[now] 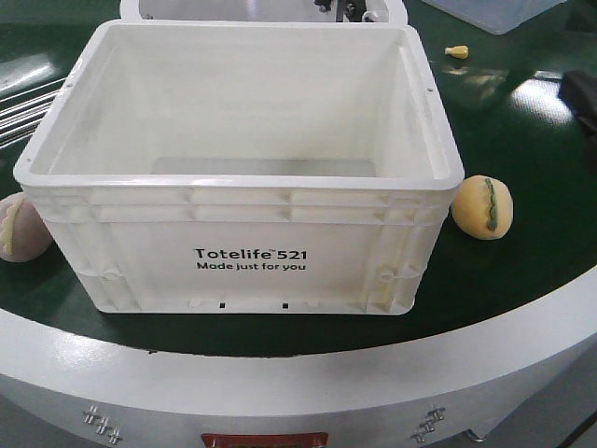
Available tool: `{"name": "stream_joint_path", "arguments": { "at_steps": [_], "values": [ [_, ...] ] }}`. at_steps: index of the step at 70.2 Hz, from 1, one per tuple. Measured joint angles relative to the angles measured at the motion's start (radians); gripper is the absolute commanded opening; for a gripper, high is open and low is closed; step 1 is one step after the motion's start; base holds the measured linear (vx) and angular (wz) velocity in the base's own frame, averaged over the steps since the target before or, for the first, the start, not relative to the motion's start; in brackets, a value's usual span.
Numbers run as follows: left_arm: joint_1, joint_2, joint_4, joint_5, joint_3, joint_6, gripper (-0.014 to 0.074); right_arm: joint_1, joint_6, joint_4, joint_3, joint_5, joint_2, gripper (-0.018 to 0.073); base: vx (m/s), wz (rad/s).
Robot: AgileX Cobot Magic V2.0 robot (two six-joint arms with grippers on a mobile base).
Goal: Place moving items into box and shelve
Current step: 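Move the right gripper down onto the peach plush ball and close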
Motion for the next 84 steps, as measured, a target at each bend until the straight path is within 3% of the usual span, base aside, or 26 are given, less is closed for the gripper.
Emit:
{"name": "stream_joint_path", "arguments": {
  "at_steps": [6,12,31,50,84],
  "values": [
    [0.018,-0.024,0.000,0.016,0.000,0.000,0.0587,-0.093,0.001,0.000,0.000,0.042,0.000,0.0664,0.00,0.00],
    [0.019,-0.030,0.000,0.016,-0.001,0.000,0.0587,-0.133,0.003,-0.002,0.000,0.079,-0.003,0.0658,0.00,0.00],
    [0.019,0.053,0.000,-0.011,-0.022,-0.053,0.0587,-0.119,0.009,0.018,-0.096,0.143,0.070,0.0613,0.00,0.00],
    [0.019,0.294,0.000,-0.009,-0.216,-0.060,0.0587,-0.120,0.009,0.076,-0.326,0.276,0.369,0.0585,0.00,0.00],
    [0.019,0.344,0.000,0.020,-0.241,-0.060,0.0587,-0.120,0.009,0.109,-0.341,0.302,0.752,0.0585,0.00,0.00]
  ]
}}
